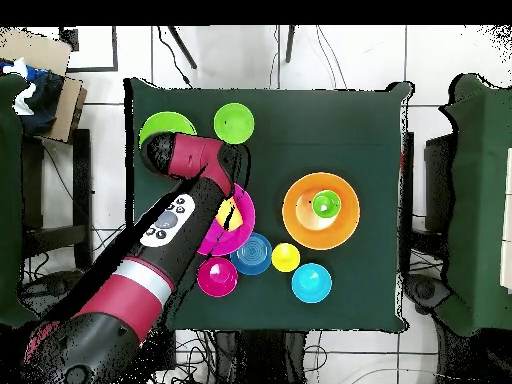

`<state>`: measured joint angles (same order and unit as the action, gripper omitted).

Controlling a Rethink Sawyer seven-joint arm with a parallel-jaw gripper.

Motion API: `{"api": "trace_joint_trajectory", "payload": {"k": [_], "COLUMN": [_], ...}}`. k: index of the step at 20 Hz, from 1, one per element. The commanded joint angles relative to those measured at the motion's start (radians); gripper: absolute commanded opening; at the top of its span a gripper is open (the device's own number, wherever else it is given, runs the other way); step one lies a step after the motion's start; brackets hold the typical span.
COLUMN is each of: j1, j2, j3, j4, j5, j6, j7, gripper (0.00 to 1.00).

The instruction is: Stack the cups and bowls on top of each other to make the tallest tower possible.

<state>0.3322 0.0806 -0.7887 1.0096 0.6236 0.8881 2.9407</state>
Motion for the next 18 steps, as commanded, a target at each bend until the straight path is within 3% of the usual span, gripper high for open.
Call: {"api": "trace_joint_trajectory", "payload": {"k": [1,18], "j1": [-0.010,-0.020], "j2": [0.013,-0.076], "j3": [0.088,0.096], "j4": [-0.029,0.054], "j5": [0.012,-0.019], "j6": [-0.010,0.012], "j7": [0.199,0.120], "gripper": [1.00,1.00]}}
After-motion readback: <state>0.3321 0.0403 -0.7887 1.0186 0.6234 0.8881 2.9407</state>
